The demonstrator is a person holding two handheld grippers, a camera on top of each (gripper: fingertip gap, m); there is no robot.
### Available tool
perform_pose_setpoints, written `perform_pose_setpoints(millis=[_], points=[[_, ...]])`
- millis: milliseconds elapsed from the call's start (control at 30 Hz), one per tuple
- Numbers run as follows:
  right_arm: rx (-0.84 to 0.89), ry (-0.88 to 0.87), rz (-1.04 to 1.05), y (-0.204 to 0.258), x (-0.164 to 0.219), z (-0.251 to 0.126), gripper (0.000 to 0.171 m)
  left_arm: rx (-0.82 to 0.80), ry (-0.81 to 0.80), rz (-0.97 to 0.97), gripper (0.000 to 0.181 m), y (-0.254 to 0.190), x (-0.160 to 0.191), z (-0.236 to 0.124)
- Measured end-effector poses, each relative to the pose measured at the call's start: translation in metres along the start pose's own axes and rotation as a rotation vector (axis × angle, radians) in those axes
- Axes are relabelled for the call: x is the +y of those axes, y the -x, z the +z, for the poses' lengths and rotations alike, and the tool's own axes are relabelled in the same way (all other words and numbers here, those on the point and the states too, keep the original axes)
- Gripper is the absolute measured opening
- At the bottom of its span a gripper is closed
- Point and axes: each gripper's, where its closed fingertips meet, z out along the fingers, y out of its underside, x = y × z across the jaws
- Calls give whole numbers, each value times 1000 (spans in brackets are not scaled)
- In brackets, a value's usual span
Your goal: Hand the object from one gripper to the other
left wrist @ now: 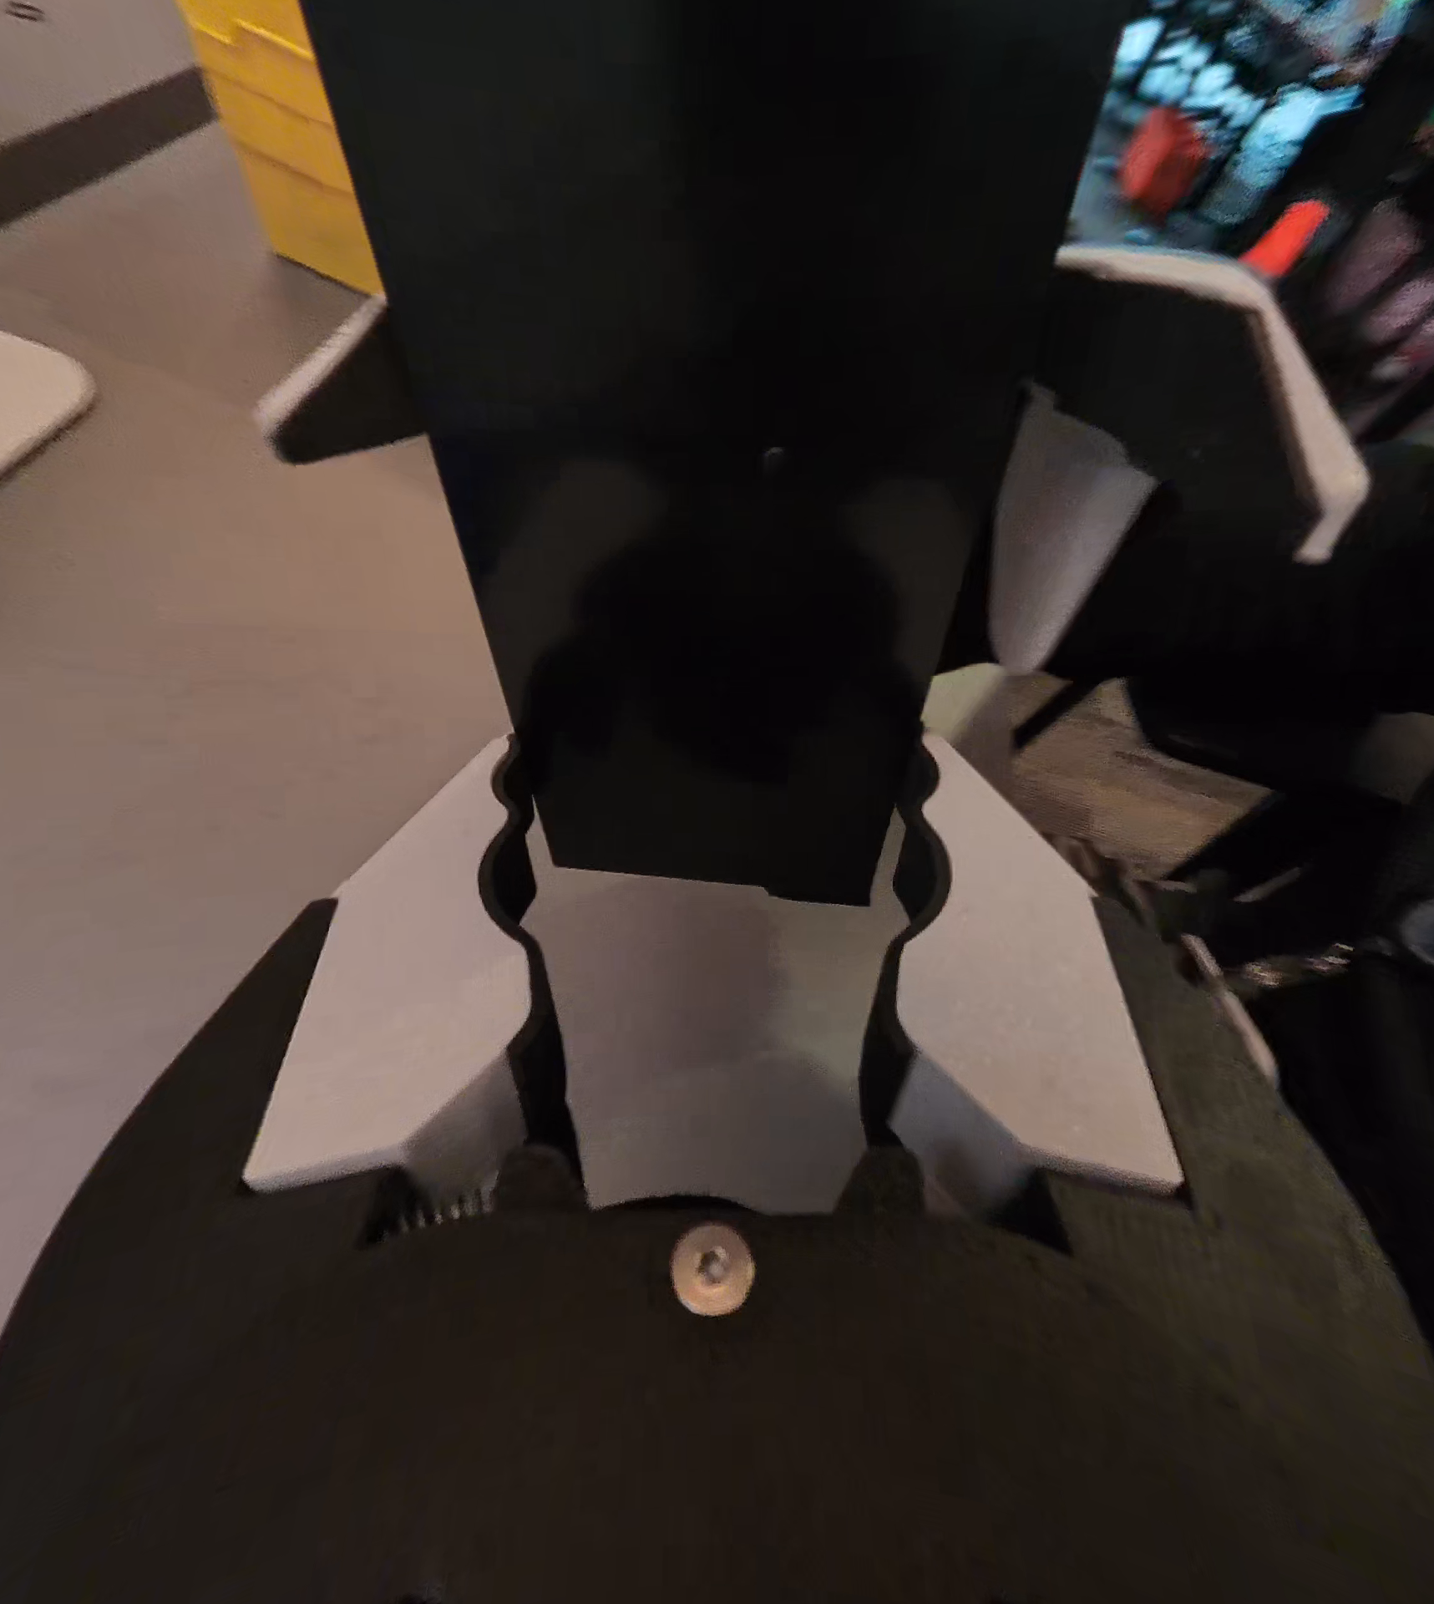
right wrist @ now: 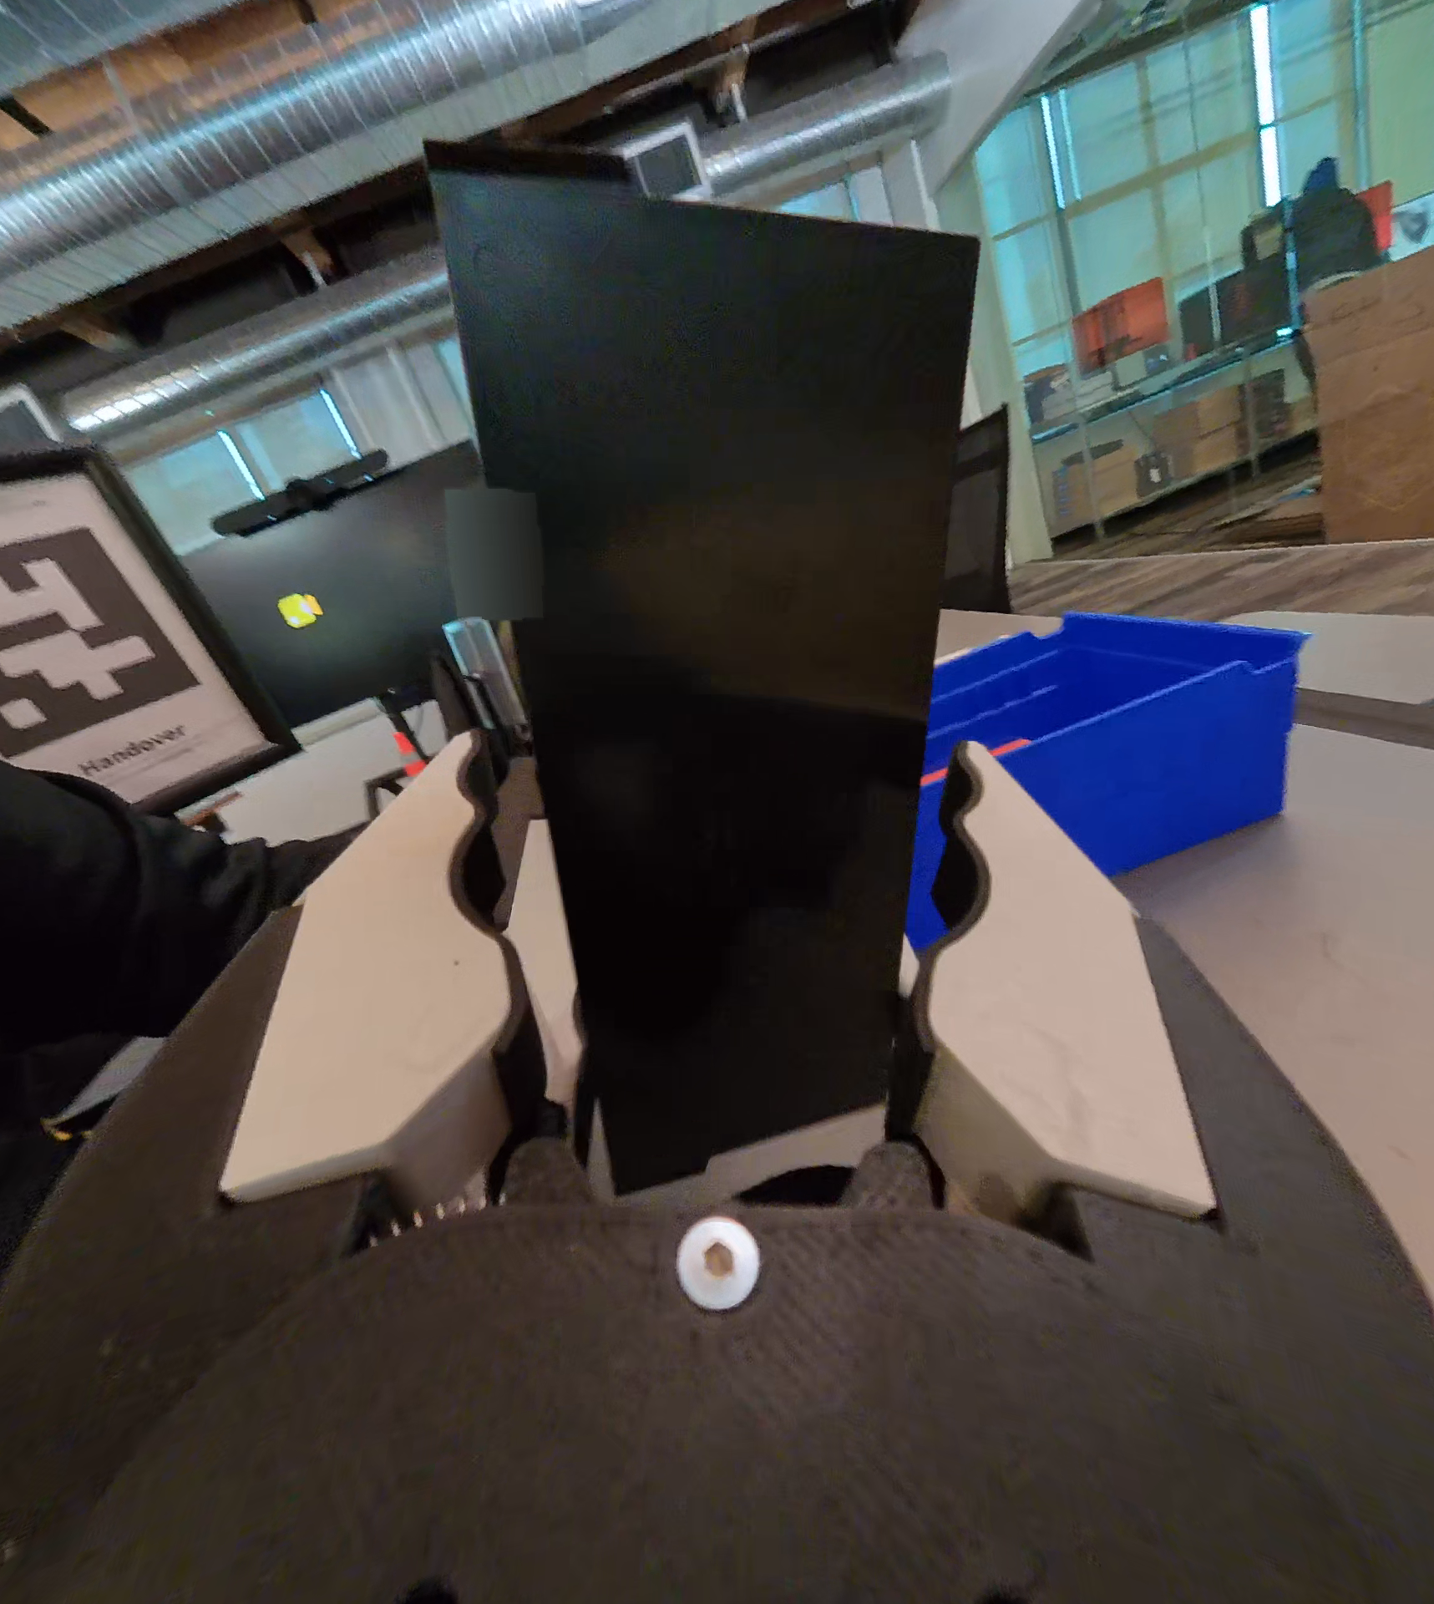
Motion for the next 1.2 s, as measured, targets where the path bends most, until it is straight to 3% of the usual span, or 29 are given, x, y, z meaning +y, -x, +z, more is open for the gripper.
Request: perform_pose_setpoints(millis=[167,233,367,567,767,867,933,1067,1200], points=[[105,70,-65,-10,7,-1,97,-340,21,50,83,48,-4,-21],[175,100,-69,-19,13,0,87,-478,53,94,83,64,-3,-32],[275,84,-51,-30,18,1,56,-652,119,186,83,76,-1,-41],[359,120,-103,-37,27,1,8,-705,140,214,83,72,-3,-38],[387,133,-116,-47,25,-9,0,-653,152,233,81,67,-4,-36],[330,145,-148,-46,20,-15,0,-509,144,209,99,54,-6,-29],[304,151,-174,-43,15,-17,0,-482,136,196,99,53,-8,-34],[143,162,-157,-24,15,-17,0,-320,103,126,82,43,-9,-40],[0,211,-152,-6,24,-18,0,-82,62,96,41,19,-7,-45]])
